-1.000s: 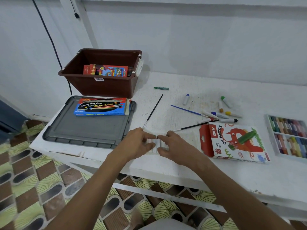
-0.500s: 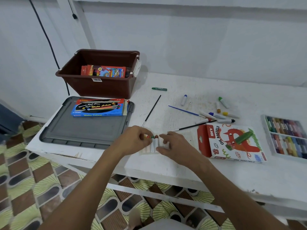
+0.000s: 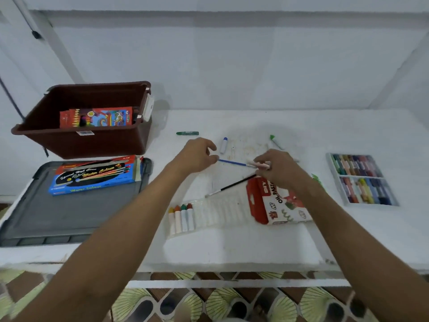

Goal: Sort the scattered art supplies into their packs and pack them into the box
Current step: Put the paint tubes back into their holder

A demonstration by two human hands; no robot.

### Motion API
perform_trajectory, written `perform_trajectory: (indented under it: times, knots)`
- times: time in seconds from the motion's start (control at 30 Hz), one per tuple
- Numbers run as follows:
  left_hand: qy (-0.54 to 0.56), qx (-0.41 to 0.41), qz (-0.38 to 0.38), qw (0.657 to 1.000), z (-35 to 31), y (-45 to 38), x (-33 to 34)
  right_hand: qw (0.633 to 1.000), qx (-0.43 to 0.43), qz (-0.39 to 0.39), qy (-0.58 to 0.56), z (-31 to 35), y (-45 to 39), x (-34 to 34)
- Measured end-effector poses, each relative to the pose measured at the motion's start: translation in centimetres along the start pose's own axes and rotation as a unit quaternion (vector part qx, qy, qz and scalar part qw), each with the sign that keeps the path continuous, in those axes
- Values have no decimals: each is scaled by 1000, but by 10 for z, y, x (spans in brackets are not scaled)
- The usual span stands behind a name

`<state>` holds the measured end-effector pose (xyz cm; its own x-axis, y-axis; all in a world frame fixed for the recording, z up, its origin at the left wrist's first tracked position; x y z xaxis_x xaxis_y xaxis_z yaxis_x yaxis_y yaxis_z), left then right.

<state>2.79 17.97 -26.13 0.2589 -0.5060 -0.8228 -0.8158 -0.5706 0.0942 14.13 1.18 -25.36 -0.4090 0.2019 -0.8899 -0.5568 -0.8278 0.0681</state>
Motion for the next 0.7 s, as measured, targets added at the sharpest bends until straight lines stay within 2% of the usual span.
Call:
perform_trajectory:
  times: [0.27, 0.43, 0.7]
  knots:
    - [-24, -13, -16, 1000, -15, -61, 27, 989, -28, 123, 79, -3, -13, 17]
    - [-9, -27, -23, 999, -13, -63, 39, 987, -9, 133, 90, -4, -22, 25]
    - [83, -65, -54, 993, -4, -15, 12, 985, -42, 119, 115, 15, -18, 29]
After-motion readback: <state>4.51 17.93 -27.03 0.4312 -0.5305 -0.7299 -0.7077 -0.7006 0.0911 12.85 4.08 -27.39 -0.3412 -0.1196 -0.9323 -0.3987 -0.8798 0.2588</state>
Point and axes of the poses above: each hand's wrist, its own y-axis away from the middle knuckle, its own x-axis out of the palm, z = x × y, the point moved 10 cm from there along -y, towards the middle knuckle
